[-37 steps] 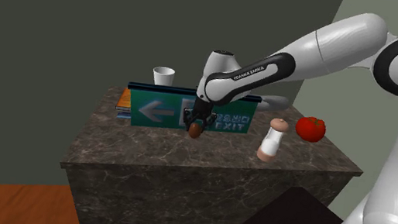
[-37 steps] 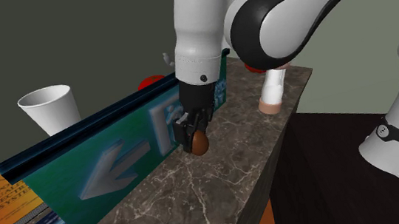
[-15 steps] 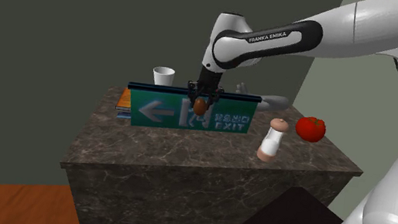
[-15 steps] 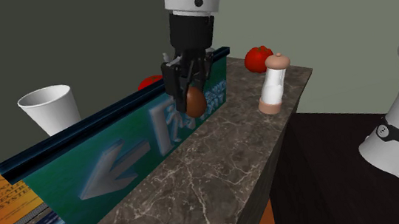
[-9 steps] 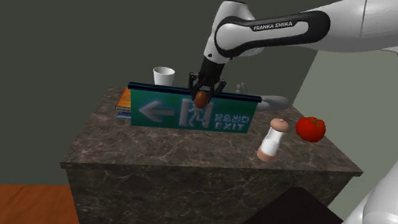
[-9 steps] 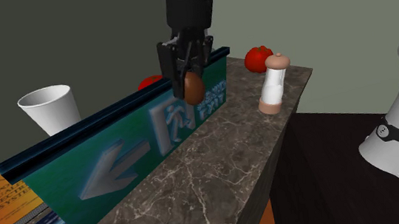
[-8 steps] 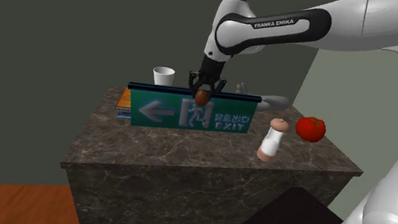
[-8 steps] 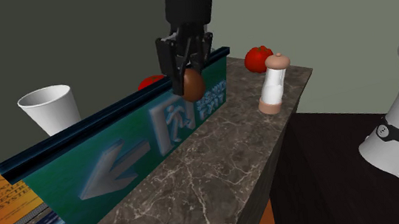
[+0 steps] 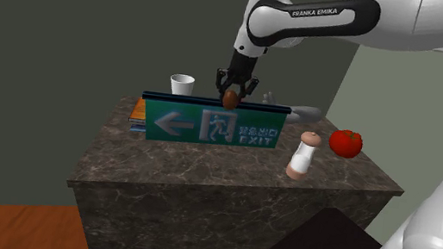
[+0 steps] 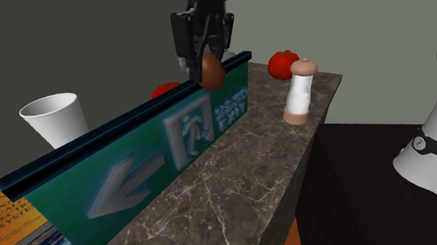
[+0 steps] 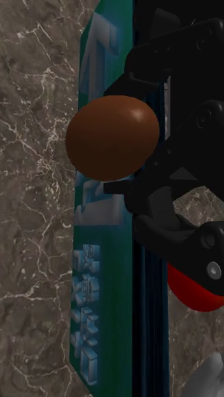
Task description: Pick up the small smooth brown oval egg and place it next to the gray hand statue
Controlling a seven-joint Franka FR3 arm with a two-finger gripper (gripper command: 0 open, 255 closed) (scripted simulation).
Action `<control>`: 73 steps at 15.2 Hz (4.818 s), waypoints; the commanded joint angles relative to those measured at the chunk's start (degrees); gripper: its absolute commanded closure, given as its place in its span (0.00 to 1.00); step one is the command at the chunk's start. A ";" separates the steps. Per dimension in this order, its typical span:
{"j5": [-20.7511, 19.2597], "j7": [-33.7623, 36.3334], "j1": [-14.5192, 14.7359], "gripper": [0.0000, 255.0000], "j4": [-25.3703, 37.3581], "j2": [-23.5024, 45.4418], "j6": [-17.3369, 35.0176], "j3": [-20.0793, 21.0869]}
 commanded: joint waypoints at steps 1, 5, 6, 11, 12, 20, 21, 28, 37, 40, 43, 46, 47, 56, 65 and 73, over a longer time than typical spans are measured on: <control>0.66 -2.41 -1.19 1.00 -1.79 -1.72 -0.05 -1.01; 1.74 -8.07 -3.85 1.00 -4.83 -4.33 0.03 -3.66; 1.94 -9.48 -4.50 1.00 -5.41 -4.85 0.00 -4.36; 2.68 -16.49 -7.71 1.00 -7.31 -6.58 -0.39 -7.93; 2.78 -17.88 -8.35 1.00 -7.49 -6.76 -0.52 -8.66; 3.42 -28.95 -13.40 1.00 -6.53 -6.16 -1.95 -14.57; 3.51 -30.32 -14.02 1.00 -6.11 -5.83 -2.19 -15.31; 4.53 -39.87 -18.60 1.00 -1.25 -1.96 -4.30 -20.18; 5.78 -45.92 -21.55 1.00 0.54 1.88 -3.06 -22.76; 5.95 -46.23 -21.52 1.00 -1.44 2.14 -0.84 -22.73; 6.16 -46.57 -21.51 1.00 -3.30 2.51 1.35 -22.70; 6.42 -46.93 -21.50 1.00 -5.03 2.99 3.52 -22.66; 6.51 -47.05 -21.50 1.00 -5.58 3.17 4.24 -22.65; 7.59 -48.33 -21.53 1.00 -9.91 5.32 10.59 -22.48; 9.10 -49.88 -21.66 1.00 -13.19 8.36 16.72 -22.16; 10.04 -50.79 -21.79 1.00 -14.46 10.23 19.76 -21.91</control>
